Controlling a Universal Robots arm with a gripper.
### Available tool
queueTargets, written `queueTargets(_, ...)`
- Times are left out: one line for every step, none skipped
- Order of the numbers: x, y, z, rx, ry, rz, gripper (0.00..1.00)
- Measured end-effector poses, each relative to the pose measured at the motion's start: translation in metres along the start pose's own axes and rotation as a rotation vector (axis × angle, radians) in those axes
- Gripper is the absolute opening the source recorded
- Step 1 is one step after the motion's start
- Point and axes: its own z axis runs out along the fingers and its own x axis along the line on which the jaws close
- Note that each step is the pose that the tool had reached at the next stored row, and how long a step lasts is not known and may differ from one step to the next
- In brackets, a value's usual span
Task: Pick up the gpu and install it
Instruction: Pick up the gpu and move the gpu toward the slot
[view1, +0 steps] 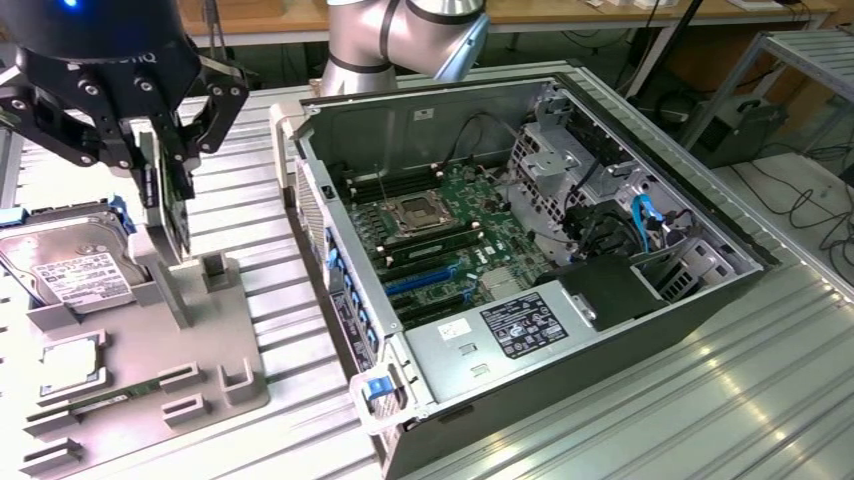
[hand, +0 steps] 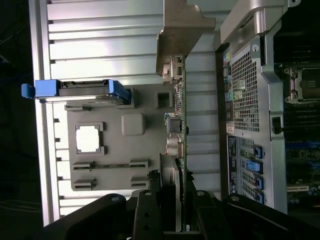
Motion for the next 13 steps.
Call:
queueTargets(0.0, 0.0001, -0.0019, 0.0, 0.0002, 0.0, 0.28)
queueTargets(0.0, 0.0002, -0.0031, 0.0004, 0.0002, 0.0, 0.28)
queueTargets(0.0, 0.0002, -0.0041, 0.0012, 0.0003, 0.0, 0.28)
queueTargets(0.0, 0.0002, -0.0051, 0.0021, 0.0002, 0.0, 0.28)
queueTargets(0.0, 0.0003, -0.0065, 0.0027, 0.0002, 0.0, 0.28)
queueTargets(0.0, 0.0004, -0.0082, 0.0029, 0.0001, 0.0, 0.28)
queueTargets(0.0, 0.0006, -0.0107, 0.0036, 0.0003, 0.0, 0.28)
queueTargets(0.0, 0.0007, -0.0125, 0.0036, 0.0003, 0.0, 0.28)
queueTargets(0.0, 0.0008, -0.0139, 0.0037, 0.0005, 0.0, 0.28)
queueTargets(-0.001, 0.0008, -0.0152, 0.0036, 0.0005, 0.0, 0.28)
queueTargets(-0.001, 0.0009, -0.0165, 0.0036, 0.0007, 0.0, 0.28)
queueTargets(-0.001, 0.0009, -0.0169, 0.0037, 0.0008, 0.0, 0.28)
queueTargets(-0.001, 0.0009, -0.0169, 0.0036, 0.0008, 0.0, 0.28)
